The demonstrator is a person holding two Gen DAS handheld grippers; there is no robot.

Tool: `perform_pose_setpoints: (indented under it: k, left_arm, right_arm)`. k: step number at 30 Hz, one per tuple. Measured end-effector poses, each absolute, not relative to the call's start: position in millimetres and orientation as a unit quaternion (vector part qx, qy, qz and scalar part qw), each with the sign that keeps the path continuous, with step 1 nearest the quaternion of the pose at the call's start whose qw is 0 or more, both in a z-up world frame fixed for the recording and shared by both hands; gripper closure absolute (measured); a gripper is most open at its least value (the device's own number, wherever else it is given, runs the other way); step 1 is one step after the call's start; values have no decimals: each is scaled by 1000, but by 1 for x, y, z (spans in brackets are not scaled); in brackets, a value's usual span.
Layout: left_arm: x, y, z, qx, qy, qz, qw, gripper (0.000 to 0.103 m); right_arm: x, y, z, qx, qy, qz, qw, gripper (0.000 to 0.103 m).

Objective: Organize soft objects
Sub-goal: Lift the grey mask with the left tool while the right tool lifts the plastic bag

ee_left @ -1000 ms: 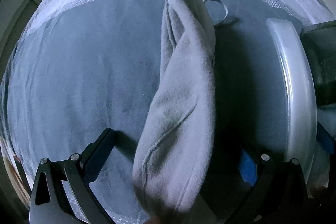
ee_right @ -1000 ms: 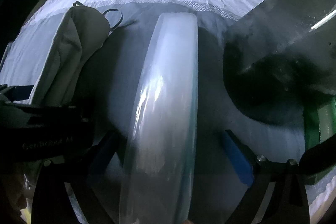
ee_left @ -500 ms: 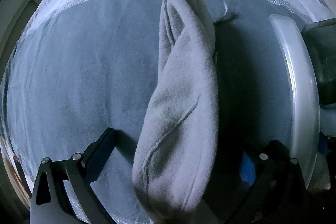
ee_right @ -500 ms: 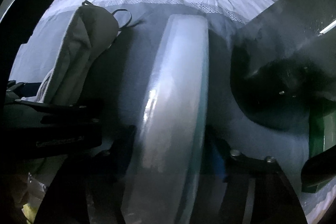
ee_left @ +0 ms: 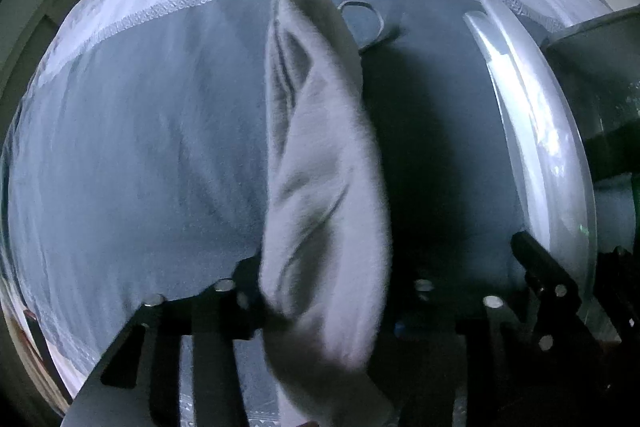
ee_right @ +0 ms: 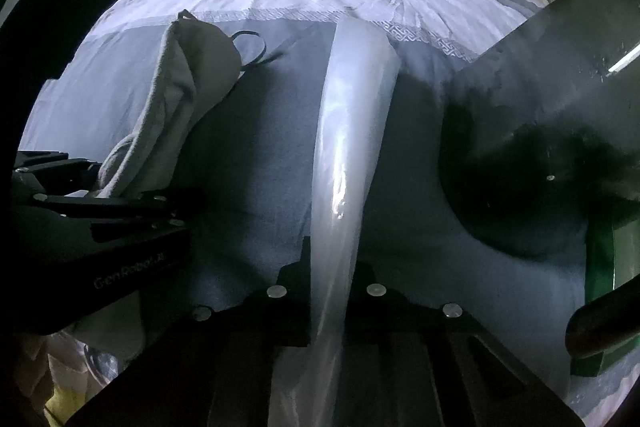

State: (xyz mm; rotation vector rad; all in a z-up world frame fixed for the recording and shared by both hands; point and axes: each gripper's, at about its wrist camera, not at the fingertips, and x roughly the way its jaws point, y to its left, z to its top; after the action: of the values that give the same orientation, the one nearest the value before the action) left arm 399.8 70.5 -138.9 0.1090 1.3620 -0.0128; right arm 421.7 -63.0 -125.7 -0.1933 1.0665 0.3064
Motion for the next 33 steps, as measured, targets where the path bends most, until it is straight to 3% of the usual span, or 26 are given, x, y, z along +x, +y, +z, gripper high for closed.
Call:
perform_pose_setpoints:
  k: [2,7,33]
  left_arm:
    - [399,74,-138,48,628,-4,777,81]
    - [393,72,-135,59,621,-6,782,90]
    - [351,79,-54,21,542,26,840,92]
  right_arm:
    - [419,-63,-124,-92,504,145,846,98]
    - [416,-62,-122,-96,498,145,850,99]
    - [334,-71,-30,-91,388,161,903,100]
